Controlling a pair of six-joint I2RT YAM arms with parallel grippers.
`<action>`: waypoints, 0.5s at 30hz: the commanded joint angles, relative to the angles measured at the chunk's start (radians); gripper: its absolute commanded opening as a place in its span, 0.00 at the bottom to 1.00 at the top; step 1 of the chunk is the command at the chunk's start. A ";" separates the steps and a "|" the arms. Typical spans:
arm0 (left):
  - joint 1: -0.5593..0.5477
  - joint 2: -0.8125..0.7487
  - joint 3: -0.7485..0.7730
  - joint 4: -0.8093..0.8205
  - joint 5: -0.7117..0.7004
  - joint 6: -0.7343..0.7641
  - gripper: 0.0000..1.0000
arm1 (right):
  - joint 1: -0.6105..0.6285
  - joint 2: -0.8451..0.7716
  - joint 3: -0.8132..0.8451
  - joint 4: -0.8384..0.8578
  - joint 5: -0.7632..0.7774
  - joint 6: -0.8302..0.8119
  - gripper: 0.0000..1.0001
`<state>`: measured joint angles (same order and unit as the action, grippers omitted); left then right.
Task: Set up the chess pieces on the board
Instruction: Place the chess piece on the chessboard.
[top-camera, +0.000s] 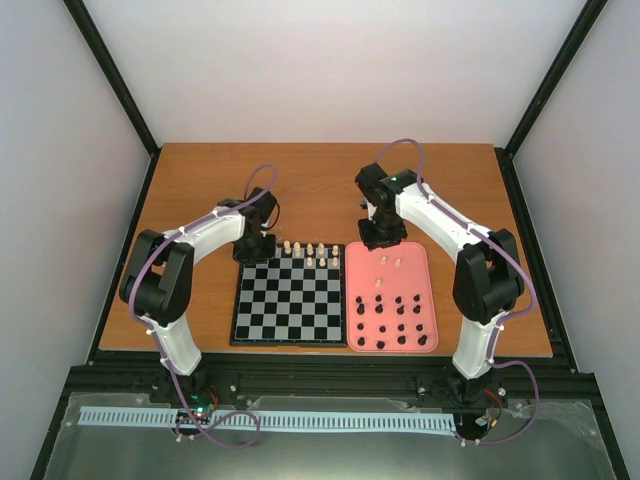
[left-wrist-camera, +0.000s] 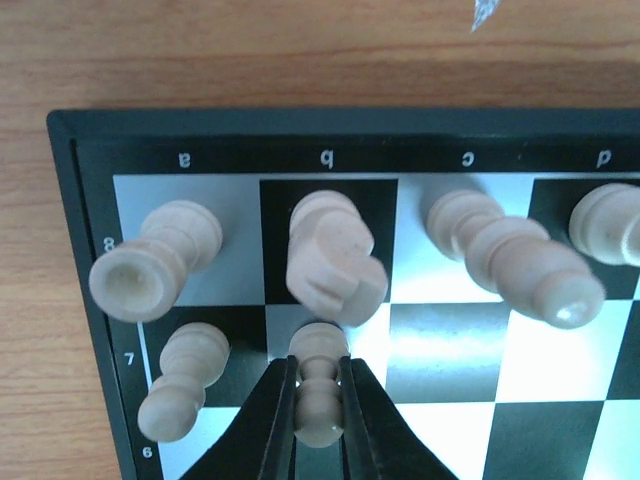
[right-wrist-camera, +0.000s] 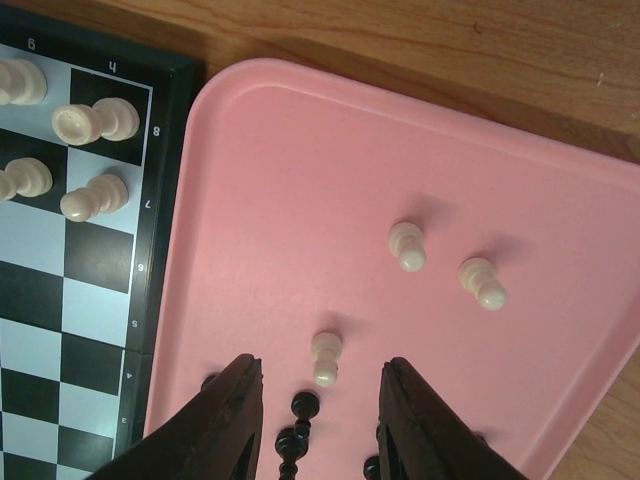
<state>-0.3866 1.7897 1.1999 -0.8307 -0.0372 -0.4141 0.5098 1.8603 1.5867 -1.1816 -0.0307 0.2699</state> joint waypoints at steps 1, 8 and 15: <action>0.011 -0.047 -0.016 -0.019 -0.003 0.015 0.04 | -0.008 -0.027 -0.019 0.013 -0.007 -0.003 0.33; 0.011 -0.037 -0.017 -0.009 0.009 0.018 0.04 | -0.009 -0.027 -0.023 0.019 -0.009 0.000 0.33; 0.011 -0.032 0.001 -0.011 0.013 0.024 0.08 | -0.008 -0.023 -0.021 0.023 -0.011 0.000 0.33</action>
<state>-0.3866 1.7737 1.1790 -0.8364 -0.0349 -0.4126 0.5098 1.8603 1.5730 -1.1694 -0.0387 0.2699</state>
